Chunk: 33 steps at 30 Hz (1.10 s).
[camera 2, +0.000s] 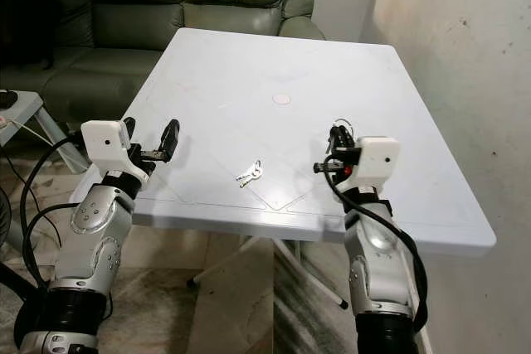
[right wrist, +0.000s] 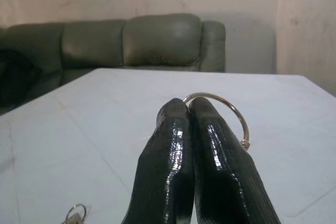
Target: Hang keys on a hook
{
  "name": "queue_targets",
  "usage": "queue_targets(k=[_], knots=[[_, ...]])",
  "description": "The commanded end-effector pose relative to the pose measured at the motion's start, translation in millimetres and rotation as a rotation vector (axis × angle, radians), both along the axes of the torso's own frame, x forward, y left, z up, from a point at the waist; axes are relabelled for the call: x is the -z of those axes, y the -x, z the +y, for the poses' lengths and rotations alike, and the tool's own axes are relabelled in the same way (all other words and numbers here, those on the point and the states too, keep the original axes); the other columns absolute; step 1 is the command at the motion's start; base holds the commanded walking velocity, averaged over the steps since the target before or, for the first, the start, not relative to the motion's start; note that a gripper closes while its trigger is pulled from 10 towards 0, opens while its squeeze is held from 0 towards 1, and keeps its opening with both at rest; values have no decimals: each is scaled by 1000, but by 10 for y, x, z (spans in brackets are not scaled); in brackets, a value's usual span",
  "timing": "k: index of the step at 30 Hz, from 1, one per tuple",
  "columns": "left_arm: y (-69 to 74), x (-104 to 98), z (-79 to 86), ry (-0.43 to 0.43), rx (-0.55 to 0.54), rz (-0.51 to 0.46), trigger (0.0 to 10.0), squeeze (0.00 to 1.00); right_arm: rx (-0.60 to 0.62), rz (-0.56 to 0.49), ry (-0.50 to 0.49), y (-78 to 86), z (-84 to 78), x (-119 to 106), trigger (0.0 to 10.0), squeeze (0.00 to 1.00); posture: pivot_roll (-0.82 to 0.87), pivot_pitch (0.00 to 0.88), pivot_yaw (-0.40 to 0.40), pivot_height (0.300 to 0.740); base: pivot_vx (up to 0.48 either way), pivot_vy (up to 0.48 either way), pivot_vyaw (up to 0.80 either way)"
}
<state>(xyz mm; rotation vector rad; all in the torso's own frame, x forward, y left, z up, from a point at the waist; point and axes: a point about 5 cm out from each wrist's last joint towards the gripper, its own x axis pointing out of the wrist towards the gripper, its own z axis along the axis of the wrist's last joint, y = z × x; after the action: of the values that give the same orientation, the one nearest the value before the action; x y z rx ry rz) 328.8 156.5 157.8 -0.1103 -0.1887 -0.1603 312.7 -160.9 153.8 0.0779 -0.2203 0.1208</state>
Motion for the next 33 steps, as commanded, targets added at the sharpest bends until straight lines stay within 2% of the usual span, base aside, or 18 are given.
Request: queue_targets(k=[1,12,14,19,28,33], knots=[[-29,3,66,-3,-38,11,10000,0,18,4,26,15,14,-27,10000,0,-15,0,4,740,0,0,-769],[-59,61,122,27,-80,53,10000,0,61,26,50,-1,30,15,10000,0,-11,0,9,740,0,0,-762],[-71,65,124,52,-80,62,10000,0,61,28,58,-3,38,14,10000,0,-11,0,8,740,0,478,-763],[-72,82,144,25,-98,68,10000,0,64,31,66,1,40,18,10000,0,-13,0,9,740,0,284,-758],[-76,96,99,57,-82,81,10000,0,76,38,74,17,24,25,10000,0,-19,0,10,740,0,0,-761],[-80,90,80,44,-78,77,10000,0,79,42,77,19,21,30,10000,0,-22,0,10,740,0,0,-763]])
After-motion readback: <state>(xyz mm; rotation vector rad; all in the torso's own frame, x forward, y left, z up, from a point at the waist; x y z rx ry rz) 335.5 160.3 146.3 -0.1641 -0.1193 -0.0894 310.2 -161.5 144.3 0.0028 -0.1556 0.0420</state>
